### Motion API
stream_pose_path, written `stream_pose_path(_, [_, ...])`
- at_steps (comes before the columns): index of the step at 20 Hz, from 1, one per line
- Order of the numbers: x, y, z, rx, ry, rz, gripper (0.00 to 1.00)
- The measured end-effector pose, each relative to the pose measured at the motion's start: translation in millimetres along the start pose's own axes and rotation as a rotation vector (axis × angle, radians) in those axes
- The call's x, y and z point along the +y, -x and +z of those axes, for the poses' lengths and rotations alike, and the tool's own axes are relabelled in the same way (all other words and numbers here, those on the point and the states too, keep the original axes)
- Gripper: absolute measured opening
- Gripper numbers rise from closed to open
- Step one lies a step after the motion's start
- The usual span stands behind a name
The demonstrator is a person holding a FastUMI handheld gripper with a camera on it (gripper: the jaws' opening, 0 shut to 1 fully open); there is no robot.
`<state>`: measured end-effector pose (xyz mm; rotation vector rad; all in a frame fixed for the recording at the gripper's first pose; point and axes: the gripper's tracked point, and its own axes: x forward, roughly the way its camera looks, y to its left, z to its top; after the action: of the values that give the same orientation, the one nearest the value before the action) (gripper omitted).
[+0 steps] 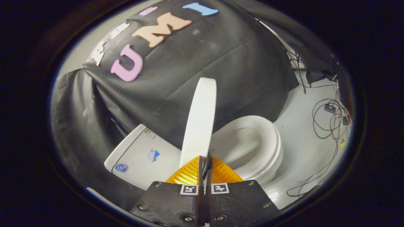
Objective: Open the toilet lid.
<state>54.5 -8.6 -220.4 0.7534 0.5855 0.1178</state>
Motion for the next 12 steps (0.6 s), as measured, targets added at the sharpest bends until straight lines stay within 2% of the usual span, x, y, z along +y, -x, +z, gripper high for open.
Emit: stream_pose_path(12, [41.0,1.2,8.1,-0.058,0.160,0.002,0.01])
